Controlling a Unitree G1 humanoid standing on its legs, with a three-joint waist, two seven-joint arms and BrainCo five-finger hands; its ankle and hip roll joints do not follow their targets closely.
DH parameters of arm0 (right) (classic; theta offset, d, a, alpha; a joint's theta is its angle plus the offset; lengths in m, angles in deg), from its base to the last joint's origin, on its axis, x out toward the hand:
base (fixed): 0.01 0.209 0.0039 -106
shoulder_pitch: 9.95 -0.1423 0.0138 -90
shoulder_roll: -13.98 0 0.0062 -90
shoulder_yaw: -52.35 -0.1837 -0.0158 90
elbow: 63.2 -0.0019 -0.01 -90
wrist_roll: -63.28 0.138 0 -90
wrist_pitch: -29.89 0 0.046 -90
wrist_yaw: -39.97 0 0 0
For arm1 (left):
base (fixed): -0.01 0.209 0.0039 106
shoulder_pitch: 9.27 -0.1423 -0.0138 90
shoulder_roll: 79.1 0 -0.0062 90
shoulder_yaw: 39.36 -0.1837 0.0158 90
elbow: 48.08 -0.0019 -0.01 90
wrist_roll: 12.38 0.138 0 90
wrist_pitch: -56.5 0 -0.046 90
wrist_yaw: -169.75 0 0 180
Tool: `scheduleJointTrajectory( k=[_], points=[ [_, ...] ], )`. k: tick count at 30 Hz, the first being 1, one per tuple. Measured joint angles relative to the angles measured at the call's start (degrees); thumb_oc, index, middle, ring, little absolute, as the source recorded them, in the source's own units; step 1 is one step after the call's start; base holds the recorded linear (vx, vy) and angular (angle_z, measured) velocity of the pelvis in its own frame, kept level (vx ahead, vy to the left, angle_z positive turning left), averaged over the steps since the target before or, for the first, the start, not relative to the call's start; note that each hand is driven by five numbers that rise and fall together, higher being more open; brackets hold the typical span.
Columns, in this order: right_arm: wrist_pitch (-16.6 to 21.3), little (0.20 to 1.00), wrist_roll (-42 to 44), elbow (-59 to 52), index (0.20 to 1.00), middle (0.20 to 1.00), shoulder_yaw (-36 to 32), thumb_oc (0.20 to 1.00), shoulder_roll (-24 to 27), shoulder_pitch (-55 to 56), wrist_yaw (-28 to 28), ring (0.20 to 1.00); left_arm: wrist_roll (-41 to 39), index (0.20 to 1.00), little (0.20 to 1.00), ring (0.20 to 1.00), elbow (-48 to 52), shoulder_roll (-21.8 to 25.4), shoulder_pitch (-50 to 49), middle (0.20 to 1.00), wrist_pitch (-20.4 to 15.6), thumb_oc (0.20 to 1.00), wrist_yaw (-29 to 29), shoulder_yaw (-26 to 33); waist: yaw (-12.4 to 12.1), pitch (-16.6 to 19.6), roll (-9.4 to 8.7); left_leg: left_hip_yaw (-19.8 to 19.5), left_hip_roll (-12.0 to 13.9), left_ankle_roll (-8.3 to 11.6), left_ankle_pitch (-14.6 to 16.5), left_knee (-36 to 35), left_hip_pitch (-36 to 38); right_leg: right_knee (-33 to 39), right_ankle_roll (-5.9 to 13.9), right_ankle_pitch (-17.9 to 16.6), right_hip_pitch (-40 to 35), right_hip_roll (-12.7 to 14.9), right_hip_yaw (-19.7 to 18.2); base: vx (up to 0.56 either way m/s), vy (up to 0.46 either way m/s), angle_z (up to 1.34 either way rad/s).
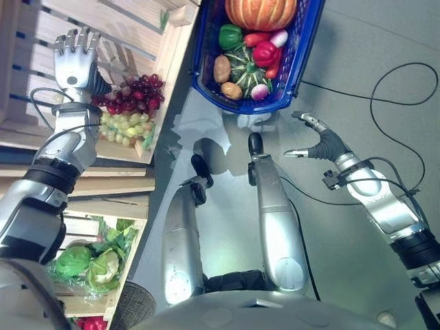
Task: Pick up fruits and vegetables into the basket
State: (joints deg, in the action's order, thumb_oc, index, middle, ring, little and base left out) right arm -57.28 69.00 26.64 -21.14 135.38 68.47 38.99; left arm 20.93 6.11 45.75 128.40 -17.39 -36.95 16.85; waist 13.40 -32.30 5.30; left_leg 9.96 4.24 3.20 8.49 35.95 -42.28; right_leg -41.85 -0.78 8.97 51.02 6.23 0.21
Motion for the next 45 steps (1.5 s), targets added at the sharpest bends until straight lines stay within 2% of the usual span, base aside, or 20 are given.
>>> scheduleJointTrajectory(
  k=[8,13,26,30,35,45],
  points=[
    [1.89,1.000,0.02,0.22,1.000,1.000,-0.65,1.000,-0.10,0.44,-0.50,1.000,0.10,1.000,1.000,1.000,-5.99,-2.08,0.98,1.000,0.97,1.000,4.46,-0.45,1.26,-0.02,-0.07,1.37,0.23,-0.35,0.74,0.77,-1.61,-0.51,0.51,0.30,2.33,-0.24,-1.37,-0.01,-0.003,-0.07],
    [2.22,1.000,0.03,0.57,1.000,1.000,-1.29,1.000,-0.14,0.53,-1.46,1.000,-0.66,1.000,1.000,1.000,-12.10,-4.48,1.61,1.000,1.29,1.000,4.92,-1.90,1.40,-0.02,-0.07,1.81,0.31,-0.27,0.66,0.84,-3.12,-1.28,0.23,0.13,4.45,-0.36,-1.82,-0.01,-0.005,-0.01],
    [2.57,1.000,1.15,2.46,1.000,1.000,-2.28,1.000,-1.47,-0.08,-3.86,1.000,-0.35,1.000,1.000,1.000,-14.19,-5.61,3.13,1.000,1.88,1.000,8.01,-3.41,2.23,0.00,-0.11,2.40,0.33,-0.27,0.63,0.90,-5.91,-1.61,0.19,0.09,7.70,-0.47,-2.40,0.00,-0.002,-0.01],
    [2.78,1.000,1.13,2.55,1.000,1.000,-2.22,1.000,-1.50,-0.11,-4.09,1.000,4.99,1.000,1.000,1.000,-15.15,-6.66,3.84,1.000,3.70,1.000,6.80,-5.20,2.39,0.00,-0.11,2.46,0.36,-0.25,0.65,0.82,-6.08,-1.57,0.18,0.09,7.92,-0.55,-2.49,0.00,0.000,0.00],
    [3.41,1.000,1.11,2.63,1.000,1.000,-2.11,1.000,-1.52,-0.35,-5.39,1.000,10.95,1.000,1.000,1.000,-15.69,-6.76,5.94,1.000,7.73,1.000,6.89,-7.03,2.38,0.00,-0.12,2.51,0.42,-0.26,0.64,1.39,-7.92,-1.96,0.18,0.08,9.79,-0.58,-2.61,0.00,0.000,0.00],
    [3.77,1.000,1.11,4.65,1.000,1.000,-0.86,1.000,-1.64,-2.93,-7.73,1.000,11.64,1.000,1.000,1.000,-19.59,-10.14,7.29,1.000,15.22,1.000,7.21,-8.08,2.49,0.04,-0.20,2.05,0.92,-0.16,0.77,2.73,-11.06,-2.29,0.01,-0.21,12.36,-1.00,-2.43,0.00,0.000,0.00]
  ],
)
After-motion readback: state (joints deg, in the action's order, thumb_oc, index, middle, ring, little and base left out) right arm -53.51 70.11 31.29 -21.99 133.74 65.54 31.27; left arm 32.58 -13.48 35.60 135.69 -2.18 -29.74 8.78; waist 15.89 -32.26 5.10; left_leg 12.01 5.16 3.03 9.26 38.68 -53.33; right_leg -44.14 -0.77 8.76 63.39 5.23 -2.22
